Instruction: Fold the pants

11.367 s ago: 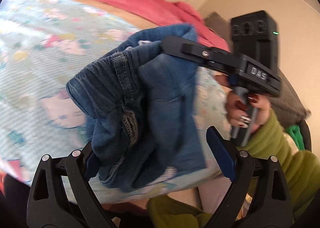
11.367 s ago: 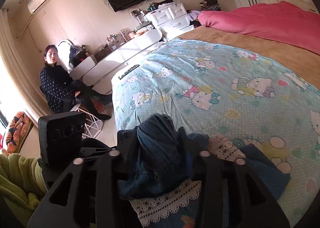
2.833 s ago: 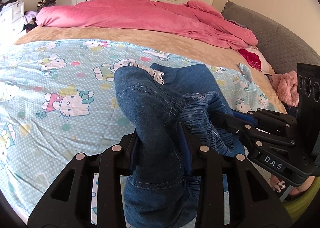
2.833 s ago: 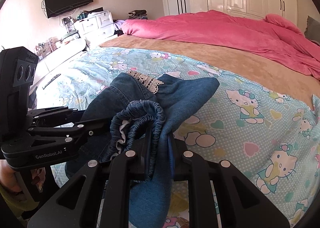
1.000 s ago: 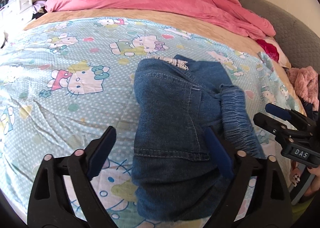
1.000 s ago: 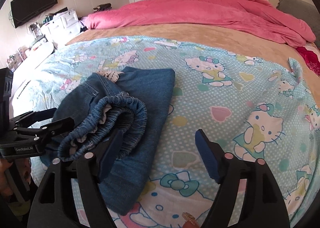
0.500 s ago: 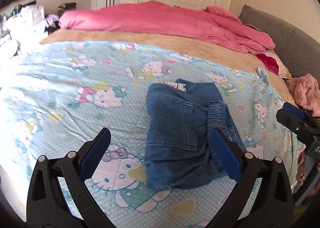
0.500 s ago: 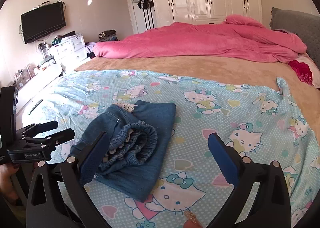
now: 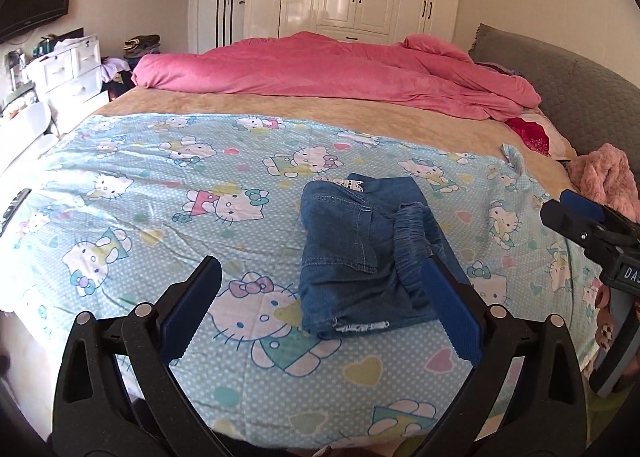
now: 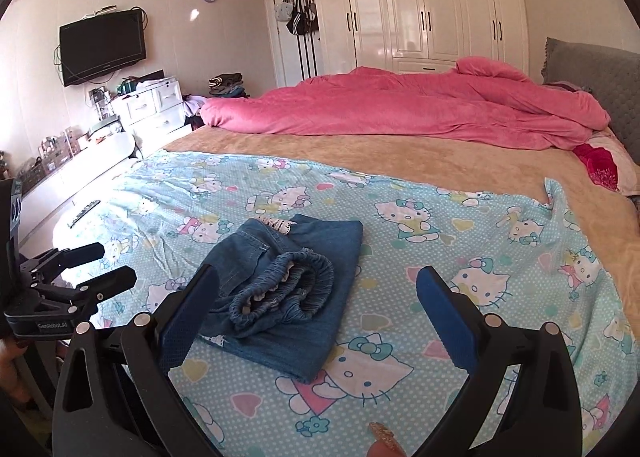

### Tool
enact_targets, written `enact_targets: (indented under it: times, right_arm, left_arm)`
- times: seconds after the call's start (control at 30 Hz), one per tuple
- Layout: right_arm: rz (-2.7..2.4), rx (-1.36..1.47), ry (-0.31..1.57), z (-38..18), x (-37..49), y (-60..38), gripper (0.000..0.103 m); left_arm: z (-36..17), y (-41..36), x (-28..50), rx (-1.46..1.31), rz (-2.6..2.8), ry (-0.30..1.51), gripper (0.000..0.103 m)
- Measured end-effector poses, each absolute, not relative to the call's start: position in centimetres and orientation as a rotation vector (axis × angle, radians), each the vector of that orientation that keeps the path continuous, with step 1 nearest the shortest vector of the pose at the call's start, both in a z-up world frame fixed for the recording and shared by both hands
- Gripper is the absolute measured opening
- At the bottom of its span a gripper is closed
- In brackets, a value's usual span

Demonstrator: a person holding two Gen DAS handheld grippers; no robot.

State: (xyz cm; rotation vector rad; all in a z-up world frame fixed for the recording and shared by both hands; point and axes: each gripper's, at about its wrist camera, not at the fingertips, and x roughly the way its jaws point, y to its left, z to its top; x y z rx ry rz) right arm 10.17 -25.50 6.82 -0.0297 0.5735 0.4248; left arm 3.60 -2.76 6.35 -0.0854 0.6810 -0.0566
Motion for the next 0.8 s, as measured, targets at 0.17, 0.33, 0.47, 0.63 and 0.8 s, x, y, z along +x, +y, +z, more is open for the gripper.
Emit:
enact_targets:
  times: [0.17,0.33,0.47,0.63,0.8]
  right_arm:
    - [0.427,-0.045,0.54,7.3,8.5,-25.5,0.098]
    - [0.42,-0.073,0.537,6.6,7.0,-25.6,0.098]
    - [0.417,-0.077,0.579,4.9,6.0,-25.8,0.098]
    - [0.403,-0.093,0.629,2.8,5.3,-25.7,0.098]
    - [0.389,-0.095,0.669,1.2,5.3,-25.6,0.098]
  left_arm:
    - [6.3,-2.6,1.8,-0.092,-0.051,0.678,0.094]
    - [6.2,-2.3,0.3,-0.108,-0.043,0.678,0.094]
    - [5.8,-2.5,-0.5,-0.1,-0.051,0.698,0.094]
    - [4.6,-2.6,-1.1,-0.107,-0.051,0.722,0.094]
    - [3.2,-2.8,-1.4,-0.104,-0.053,0.753,0.094]
